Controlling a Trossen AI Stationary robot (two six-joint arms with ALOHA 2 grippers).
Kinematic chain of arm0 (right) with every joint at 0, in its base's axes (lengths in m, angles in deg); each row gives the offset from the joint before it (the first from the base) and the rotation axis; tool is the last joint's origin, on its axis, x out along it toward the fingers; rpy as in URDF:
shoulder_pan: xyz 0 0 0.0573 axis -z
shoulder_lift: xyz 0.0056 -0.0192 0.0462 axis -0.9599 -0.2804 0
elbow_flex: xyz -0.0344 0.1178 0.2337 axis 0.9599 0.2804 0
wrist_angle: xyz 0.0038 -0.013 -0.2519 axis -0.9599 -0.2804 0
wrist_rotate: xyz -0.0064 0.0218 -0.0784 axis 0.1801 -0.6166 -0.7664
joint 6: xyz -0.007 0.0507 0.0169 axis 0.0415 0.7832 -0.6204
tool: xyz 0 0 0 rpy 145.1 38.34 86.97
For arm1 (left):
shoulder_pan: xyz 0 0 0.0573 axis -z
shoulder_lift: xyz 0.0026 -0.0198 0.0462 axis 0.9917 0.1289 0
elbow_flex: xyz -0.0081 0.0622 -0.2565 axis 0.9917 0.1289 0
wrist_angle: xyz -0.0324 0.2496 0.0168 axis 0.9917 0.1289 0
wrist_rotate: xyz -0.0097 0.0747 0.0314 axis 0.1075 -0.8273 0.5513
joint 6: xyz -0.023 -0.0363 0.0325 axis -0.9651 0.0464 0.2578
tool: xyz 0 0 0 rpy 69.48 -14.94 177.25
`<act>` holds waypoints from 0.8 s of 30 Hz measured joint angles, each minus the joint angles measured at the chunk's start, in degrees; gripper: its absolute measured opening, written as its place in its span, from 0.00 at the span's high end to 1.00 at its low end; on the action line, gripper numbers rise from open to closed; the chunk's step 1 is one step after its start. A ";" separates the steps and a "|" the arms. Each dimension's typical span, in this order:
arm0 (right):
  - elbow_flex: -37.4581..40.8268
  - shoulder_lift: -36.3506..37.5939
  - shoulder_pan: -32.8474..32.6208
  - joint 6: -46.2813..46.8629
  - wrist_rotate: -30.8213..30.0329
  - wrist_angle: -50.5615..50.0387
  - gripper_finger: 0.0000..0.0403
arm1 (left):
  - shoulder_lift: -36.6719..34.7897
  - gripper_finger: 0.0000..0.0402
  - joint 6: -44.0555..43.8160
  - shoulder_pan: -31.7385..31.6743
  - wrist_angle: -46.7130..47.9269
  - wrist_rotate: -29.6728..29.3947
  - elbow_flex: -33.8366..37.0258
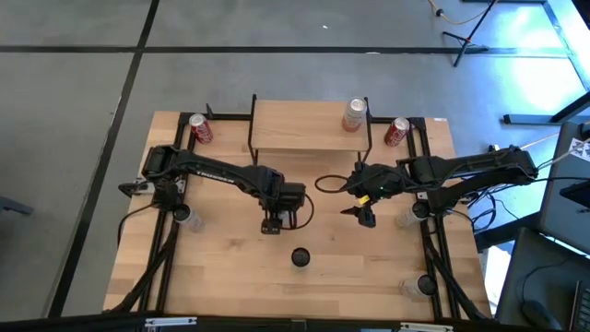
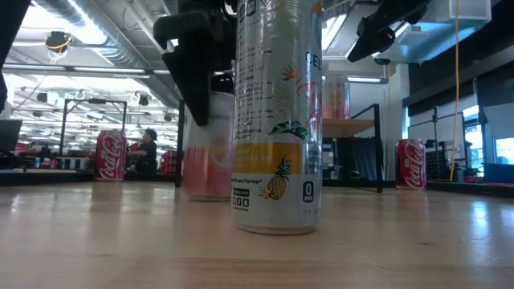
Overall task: Place canned beverage on shelf
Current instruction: Put the white and pink soda can on the shelf aligned with the other white and pink soda can
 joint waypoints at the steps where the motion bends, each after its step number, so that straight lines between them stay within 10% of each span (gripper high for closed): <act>1: 0.00 0.00 0.00 0.01 -0.01 0.01 0.20 | 0.00 0.13 -0.03 0.09 -0.34 0.04 0.00; 13: -0.02 0.00 0.00 0.50 0.17 0.39 0.20 | -3.91 0.11 -0.04 1.90 4.71 -0.51 -4.63; 24: -0.09 -3.37 -0.02 1.70 0.61 10.03 0.20 | -22.98 0.11 -9.42 5.00 6.50 -7.86 0.04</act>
